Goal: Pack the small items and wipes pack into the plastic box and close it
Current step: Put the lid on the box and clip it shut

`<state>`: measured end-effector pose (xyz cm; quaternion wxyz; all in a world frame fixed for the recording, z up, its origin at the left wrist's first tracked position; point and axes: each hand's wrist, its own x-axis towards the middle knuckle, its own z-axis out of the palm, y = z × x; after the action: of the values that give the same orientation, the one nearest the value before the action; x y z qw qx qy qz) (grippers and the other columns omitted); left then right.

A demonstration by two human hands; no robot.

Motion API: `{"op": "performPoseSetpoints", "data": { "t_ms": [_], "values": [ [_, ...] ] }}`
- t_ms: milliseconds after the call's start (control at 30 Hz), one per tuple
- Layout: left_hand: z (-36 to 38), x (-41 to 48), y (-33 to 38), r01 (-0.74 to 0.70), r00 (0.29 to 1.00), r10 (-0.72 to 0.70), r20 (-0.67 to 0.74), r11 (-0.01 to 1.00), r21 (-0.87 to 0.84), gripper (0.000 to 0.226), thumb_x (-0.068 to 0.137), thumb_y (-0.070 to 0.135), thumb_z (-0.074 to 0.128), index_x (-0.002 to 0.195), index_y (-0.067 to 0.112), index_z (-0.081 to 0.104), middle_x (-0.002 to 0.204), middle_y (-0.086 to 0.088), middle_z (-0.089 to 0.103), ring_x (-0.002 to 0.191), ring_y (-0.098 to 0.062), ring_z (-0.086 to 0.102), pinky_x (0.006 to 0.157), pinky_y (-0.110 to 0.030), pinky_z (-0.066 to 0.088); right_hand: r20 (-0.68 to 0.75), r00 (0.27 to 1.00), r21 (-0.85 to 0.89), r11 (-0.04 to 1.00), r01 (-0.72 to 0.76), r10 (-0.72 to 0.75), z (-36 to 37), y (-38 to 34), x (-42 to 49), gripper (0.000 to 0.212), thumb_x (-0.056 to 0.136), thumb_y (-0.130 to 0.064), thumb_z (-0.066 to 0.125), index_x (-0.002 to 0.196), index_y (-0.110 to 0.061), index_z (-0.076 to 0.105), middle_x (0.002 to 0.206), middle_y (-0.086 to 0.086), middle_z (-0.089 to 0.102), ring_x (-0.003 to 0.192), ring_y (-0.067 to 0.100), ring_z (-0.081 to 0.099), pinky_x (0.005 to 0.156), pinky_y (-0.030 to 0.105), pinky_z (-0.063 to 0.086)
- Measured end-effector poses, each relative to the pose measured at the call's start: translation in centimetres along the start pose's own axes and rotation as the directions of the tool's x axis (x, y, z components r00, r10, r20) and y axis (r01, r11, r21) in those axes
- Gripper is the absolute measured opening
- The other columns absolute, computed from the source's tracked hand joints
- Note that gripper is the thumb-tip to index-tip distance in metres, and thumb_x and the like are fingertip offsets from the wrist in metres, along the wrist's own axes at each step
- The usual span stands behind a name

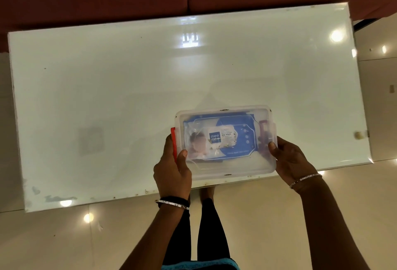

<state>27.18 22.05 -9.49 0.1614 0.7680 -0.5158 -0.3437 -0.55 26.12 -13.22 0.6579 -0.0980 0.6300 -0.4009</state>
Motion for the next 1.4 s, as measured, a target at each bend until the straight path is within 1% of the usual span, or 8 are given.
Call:
{"op": "performPoseSetpoints", "data": {
  "t_ms": [233,467,533,667,867,1100,1267,1400],
  "values": [
    [0.1,-0.6,0.0,-0.080,0.995,0.084,-0.061,0.994,0.075,0.054,0.096,0.017,0.051,0.147,0.016,0.033,0.113,-0.017,0.071,0.073,-0.034,0.068,0.072,-0.040,0.056,-0.002,1.000,-0.053,0.998,0.030,-0.030,0.4,-0.8,-0.1,0.051,0.084,-0.017,0.061,0.133,-0.003,0.055,0.134,0.019,0.059,0.123,0.032,0.057,0.105,0.049,0.045],
    [0.2,-0.8,0.0,-0.117,0.993,0.116,-0.037,0.993,-0.003,0.055,0.094,0.017,0.054,0.146,0.014,0.036,0.110,-0.012,0.072,0.067,-0.025,0.067,0.070,-0.036,0.057,-0.229,0.941,-0.283,0.942,0.181,-0.250,2.2,-0.5,-1.5,0.023,0.092,-0.008,0.062,0.114,-0.010,0.064,0.105,0.013,0.070,0.100,0.031,0.067,0.084,0.041,0.059],
    [0.3,-0.8,-0.1,-0.108,0.994,0.107,-0.029,0.994,-0.008,0.055,0.094,0.018,0.054,0.146,0.015,0.036,0.109,-0.012,0.073,0.065,-0.024,0.065,0.068,-0.033,0.056,-0.320,0.890,-0.473,0.869,0.147,-0.325,3.2,0.1,-1.7,0.026,0.093,-0.009,0.062,0.119,-0.007,0.062,0.106,0.015,0.070,0.098,0.035,0.066,0.088,0.048,0.056],
    [0.2,-1.0,-0.2,-0.113,0.994,0.113,-0.006,0.993,-0.025,0.054,0.094,0.019,0.055,0.145,0.015,0.038,0.097,-0.013,0.075,0.058,-0.017,0.058,0.062,-0.031,0.054,-0.357,0.734,-0.807,0.586,0.069,-0.578,5.0,0.7,-2.1,0.038,0.095,-0.006,0.056,0.133,-0.006,0.057,0.107,0.015,0.073,0.085,0.031,0.067,0.078,0.024,0.043],
    [-0.5,0.0,-0.5,-0.128,0.992,0.128,-0.007,0.989,-0.077,0.056,0.090,0.034,0.050,0.142,0.015,0.043,0.062,0.001,0.057,0.049,-0.005,0.044,0.055,-0.014,0.040,-0.387,0.704,-0.820,0.571,0.033,-0.595,6.5,0.2,-2.1,0.038,0.095,-0.001,0.053,0.133,-0.002,0.056,0.109,0.019,0.073,0.092,0.039,0.068,0.070,0.008,0.030],
    [-2.5,3.3,-0.8,-0.175,0.981,0.163,-0.110,0.978,-0.117,0.050,0.090,0.019,0.063,0.137,0.014,0.049,0.060,-0.010,0.063,0.050,-0.022,0.050,0.053,-0.022,0.043,-0.302,0.707,-0.835,0.535,0.128,-0.639,10.1,-2.1,-0.5,0.040,0.095,0.000,0.053,0.135,-0.003,0.055,0.105,0.019,0.073,0.077,0.026,0.064,0.069,-0.011,0.030],
    [-3.8,6.8,-0.5,-0.197,0.972,0.173,-0.159,0.969,-0.150,0.048,0.088,0.017,0.066,0.134,0.012,0.053,0.068,-0.014,0.068,0.055,-0.024,0.052,0.056,-0.003,0.039,-0.290,0.725,-0.827,0.544,0.139,-0.625,12.3,-3.7,1.8,0.041,0.097,-0.007,0.052,0.138,-0.009,0.054,0.115,0.016,0.072,0.099,0.034,0.069,0.083,0.020,0.044],
    [-4.1,8.9,-0.2,-0.201,0.969,0.170,-0.182,0.965,-0.170,0.049,0.086,0.016,0.068,0.133,0.012,0.054,0.068,-0.014,0.068,0.057,-0.018,0.047,0.055,-0.001,0.037,-0.274,0.714,-0.822,0.543,0.174,-0.644,13.3,-4.7,3.6,0.042,0.097,-0.008,0.054,0.139,-0.010,0.053,0.121,0.014,0.070,0.105,0.033,0.068,0.088,0.017,0.040]
  ]
}}
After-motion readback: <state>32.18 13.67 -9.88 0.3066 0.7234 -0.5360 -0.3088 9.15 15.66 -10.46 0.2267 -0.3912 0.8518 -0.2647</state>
